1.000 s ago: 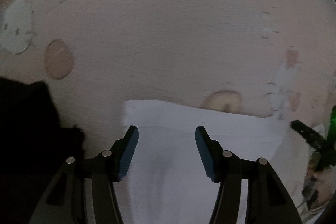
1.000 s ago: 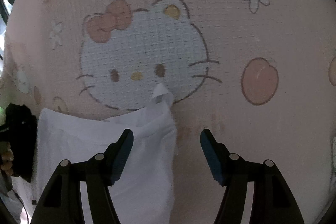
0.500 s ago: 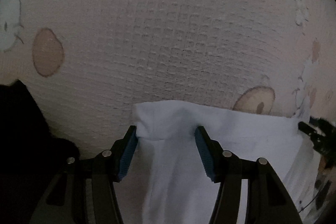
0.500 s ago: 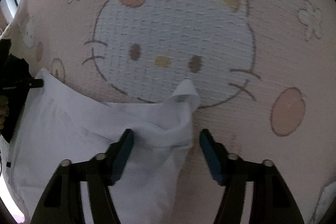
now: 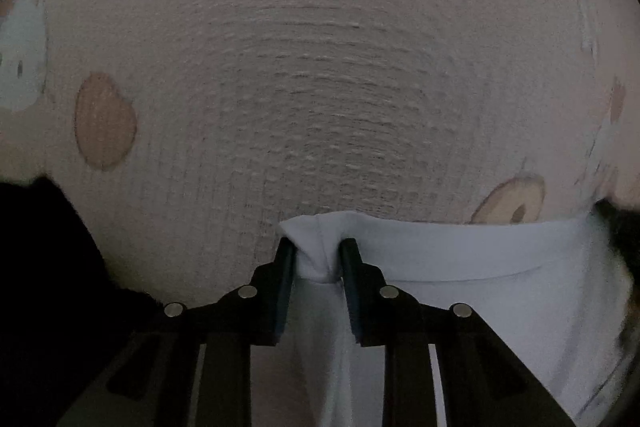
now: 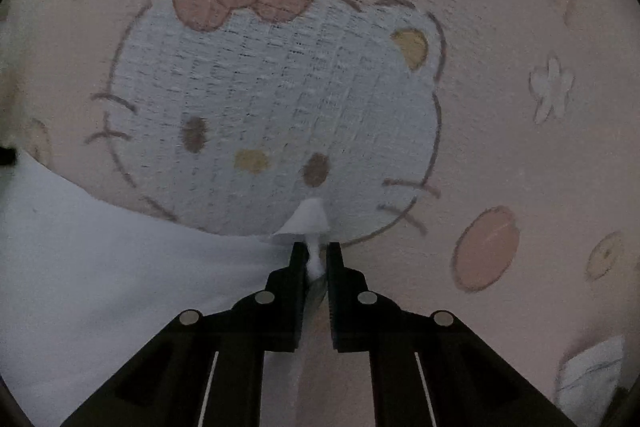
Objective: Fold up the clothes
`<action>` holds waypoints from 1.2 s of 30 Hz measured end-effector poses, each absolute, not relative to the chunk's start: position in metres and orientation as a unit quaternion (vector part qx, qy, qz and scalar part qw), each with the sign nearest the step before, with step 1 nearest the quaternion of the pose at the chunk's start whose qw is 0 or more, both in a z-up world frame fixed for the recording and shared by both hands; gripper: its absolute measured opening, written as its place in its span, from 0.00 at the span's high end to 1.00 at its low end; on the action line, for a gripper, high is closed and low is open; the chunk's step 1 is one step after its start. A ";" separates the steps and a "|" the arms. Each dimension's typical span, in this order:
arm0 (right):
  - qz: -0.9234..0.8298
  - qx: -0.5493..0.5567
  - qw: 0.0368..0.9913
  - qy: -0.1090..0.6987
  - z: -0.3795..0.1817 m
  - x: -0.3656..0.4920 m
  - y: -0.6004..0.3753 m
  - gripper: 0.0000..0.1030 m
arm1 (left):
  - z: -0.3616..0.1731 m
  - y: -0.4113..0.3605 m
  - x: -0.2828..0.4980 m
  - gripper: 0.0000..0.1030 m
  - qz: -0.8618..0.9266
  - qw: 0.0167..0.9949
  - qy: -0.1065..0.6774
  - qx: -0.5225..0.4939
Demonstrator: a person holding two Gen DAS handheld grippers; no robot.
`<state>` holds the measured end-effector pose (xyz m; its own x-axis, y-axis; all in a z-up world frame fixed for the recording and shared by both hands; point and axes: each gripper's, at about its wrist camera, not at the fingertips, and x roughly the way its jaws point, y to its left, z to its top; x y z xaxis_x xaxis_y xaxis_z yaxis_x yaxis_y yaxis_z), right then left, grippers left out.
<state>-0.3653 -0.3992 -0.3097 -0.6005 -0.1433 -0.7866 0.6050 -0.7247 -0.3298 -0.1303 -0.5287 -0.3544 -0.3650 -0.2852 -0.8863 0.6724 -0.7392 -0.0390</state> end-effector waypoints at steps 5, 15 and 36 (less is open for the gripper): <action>-0.851 0.453 0.190 0.187 -0.314 -0.395 -0.381 0.97 | -0.346 -0.526 -0.126 0.80 -0.813 0.292 0.207 0.460; -0.826 0.466 0.275 0.155 -0.269 -0.354 -0.382 0.43 | -0.282 -0.532 -0.083 0.52 -0.833 0.228 0.349 0.364; -0.816 0.517 0.236 0.105 -0.133 -0.216 -0.168 0.31 | -0.176 -0.417 -0.051 0.39 -0.849 0.146 0.223 0.457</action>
